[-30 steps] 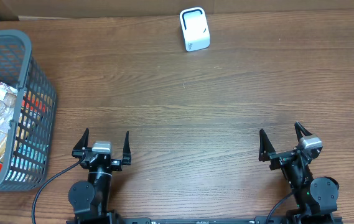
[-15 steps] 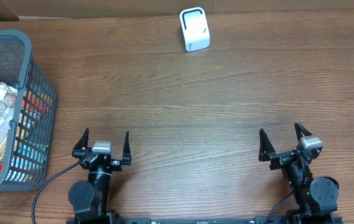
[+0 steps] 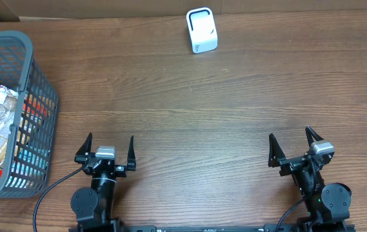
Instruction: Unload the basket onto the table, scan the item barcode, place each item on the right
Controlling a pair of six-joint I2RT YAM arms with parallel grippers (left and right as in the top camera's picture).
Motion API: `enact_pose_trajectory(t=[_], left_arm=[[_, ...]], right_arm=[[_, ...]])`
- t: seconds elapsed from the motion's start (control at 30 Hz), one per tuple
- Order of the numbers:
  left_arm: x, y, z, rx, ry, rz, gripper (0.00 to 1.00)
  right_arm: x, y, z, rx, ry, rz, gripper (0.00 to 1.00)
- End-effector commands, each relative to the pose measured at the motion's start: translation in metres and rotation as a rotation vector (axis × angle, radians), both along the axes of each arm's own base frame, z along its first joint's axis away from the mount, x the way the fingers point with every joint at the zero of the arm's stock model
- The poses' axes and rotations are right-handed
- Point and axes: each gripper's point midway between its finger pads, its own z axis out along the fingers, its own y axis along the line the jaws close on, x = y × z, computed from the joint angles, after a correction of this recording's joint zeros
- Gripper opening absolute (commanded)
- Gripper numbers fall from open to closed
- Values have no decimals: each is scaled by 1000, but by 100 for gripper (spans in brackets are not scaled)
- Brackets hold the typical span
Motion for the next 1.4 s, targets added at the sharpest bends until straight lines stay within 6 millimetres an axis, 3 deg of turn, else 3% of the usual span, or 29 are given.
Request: enact_pose_trajectory(t=[0.0, 0.57, 0.87, 1.07, 1.2, 1.37], left_arm=[[0, 0, 0, 13, -7, 4, 100], [0, 0, 0, 13, -7, 4, 100], [0, 1, 3, 14, -19, 7, 100], [0, 1, 13, -134, -45, 12, 100], [-2, -3, 23, -136, -54, -6, 100], [-9, -7, 51, -139, -36, -24, 99]], right_arm=[[0, -1, -2, 4, -5, -6, 100], [0, 1, 1, 6, -14, 6, 100], [-10, 27, 5, 33, -12, 167, 100], [-19, 32, 24, 39, 4, 200, 100], [-22, 31, 45, 39, 10, 199, 100], [-20, 32, 68, 37, 71, 199, 100]])
